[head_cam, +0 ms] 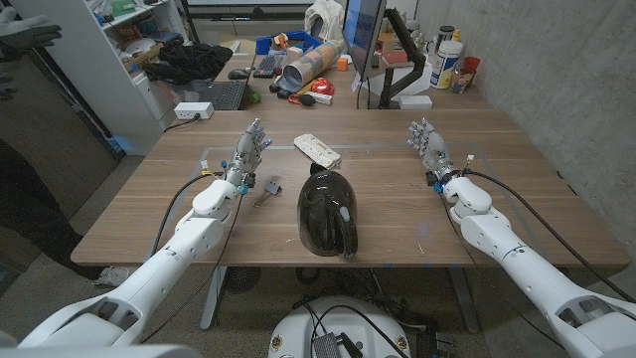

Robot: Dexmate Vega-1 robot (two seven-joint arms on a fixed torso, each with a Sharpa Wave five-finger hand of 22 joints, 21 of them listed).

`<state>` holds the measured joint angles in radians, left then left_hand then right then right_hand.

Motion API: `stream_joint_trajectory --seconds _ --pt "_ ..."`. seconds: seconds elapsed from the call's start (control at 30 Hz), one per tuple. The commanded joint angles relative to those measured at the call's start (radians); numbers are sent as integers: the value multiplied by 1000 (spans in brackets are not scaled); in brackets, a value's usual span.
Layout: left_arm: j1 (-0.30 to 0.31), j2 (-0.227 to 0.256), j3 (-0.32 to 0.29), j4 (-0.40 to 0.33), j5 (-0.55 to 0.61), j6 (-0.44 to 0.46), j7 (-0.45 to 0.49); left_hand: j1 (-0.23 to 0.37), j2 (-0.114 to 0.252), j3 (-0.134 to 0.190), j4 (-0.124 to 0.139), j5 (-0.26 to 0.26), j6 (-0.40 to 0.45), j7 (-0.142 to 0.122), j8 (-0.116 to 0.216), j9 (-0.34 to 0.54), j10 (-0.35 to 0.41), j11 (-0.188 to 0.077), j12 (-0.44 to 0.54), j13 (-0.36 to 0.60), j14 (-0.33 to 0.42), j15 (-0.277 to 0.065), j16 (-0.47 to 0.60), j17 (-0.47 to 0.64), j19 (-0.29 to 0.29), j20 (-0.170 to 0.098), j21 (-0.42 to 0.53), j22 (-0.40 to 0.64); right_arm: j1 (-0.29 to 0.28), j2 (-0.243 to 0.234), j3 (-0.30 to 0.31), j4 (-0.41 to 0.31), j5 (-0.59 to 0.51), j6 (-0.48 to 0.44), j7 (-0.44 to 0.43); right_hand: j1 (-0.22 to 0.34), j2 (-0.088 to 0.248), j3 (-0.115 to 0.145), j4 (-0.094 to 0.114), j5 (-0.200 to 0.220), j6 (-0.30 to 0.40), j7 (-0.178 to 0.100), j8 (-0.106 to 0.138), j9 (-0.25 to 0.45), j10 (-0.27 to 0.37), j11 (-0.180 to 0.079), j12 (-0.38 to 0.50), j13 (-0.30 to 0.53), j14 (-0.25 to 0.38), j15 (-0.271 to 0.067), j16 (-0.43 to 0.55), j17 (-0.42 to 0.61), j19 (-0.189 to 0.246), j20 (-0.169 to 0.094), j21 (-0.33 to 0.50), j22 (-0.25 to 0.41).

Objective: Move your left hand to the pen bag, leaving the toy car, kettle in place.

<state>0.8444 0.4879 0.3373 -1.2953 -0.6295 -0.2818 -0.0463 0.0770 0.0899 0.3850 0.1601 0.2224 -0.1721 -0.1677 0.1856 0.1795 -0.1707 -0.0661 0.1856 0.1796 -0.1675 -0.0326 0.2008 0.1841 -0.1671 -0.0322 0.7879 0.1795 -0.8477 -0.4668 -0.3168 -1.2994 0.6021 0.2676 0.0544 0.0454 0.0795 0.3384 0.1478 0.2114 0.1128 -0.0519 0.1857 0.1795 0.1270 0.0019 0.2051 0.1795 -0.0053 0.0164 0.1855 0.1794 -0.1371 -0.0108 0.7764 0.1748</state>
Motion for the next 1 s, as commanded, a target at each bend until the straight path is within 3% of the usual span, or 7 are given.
stream_joint_trajectory --seconds 0.03,0.47,1.0 --pt "6 -54 -74 12 63 30 -47 0 27 6 -1 7 -12 -5 4 5 -9 1 3 3 -48 -4 4 1 -102 -7 4 4 -24 124 151 -1 -149 -64 84 -2 33 7 0 5 7 2 5 4 9 3 4 3 -1 8 4 1 -7 0 3 1" --pt "-7 -88 -125 29 125 37 -76 -1 27 5 -1 7 -11 -5 5 5 -9 1 4 3 -53 0 2 2 -105 -8 -1 4 -32 235 274 -5 -273 -107 159 -1 32 7 0 5 8 1 5 4 9 2 4 3 0 9 4 1 -6 0 -1 1" --pt "-36 -79 -149 42 211 20 -67 1 29 6 -2 7 -6 -4 6 5 -9 1 4 3 -53 -1 3 2 -105 -10 -5 4 -32 301 348 -10 -352 -127 211 -1 32 7 0 4 8 0 5 4 10 1 4 3 -1 9 4 1 -4 0 -7 2"
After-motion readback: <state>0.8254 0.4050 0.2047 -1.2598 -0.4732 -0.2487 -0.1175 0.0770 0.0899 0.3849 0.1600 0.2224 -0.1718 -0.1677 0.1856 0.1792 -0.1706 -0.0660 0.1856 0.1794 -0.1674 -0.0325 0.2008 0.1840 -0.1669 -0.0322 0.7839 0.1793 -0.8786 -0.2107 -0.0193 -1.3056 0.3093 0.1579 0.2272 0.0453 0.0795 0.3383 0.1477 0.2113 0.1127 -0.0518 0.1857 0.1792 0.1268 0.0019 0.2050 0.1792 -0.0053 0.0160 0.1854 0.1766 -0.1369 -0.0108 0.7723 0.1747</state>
